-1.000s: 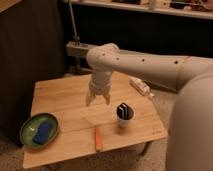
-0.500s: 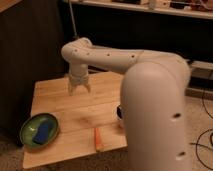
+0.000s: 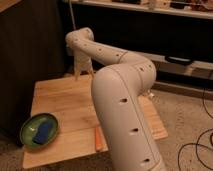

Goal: Move the arm in a circular motion

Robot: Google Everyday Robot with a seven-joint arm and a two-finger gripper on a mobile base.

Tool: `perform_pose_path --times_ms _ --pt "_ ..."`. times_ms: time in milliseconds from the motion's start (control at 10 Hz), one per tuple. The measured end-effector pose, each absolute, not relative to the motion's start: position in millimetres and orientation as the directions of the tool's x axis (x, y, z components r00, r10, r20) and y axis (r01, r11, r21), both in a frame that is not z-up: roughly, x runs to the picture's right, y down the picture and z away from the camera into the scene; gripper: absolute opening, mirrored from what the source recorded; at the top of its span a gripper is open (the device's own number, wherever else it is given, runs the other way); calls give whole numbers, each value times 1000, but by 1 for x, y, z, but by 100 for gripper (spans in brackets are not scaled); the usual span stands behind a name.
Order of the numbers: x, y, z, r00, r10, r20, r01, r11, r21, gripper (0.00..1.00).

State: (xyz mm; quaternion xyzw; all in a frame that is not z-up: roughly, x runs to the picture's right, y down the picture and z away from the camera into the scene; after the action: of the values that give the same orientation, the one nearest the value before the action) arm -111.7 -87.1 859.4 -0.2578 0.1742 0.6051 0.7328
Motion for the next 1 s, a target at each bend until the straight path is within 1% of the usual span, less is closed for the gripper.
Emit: perform_pose_path --times_ms 200,400,500,600,800,900,1000 --pt "-74 -92 859 129 809 -573 -991 85 -103 65" --pt "-32 -88 843 78 821 -566 -997 65 -42 65" --pt "-10 -82 830 55 824 -564 -998 56 -15 65" --pt "14 -71 808 29 826 -563 -999 45 15 65" --pt "44 -44 774 -18 814 -581 -997 25 67 65" --pt "57 -19 750 -55 799 -598 -995 7 102 65" --pt "60 0 733 -77 789 -610 -993 -8 115 65"
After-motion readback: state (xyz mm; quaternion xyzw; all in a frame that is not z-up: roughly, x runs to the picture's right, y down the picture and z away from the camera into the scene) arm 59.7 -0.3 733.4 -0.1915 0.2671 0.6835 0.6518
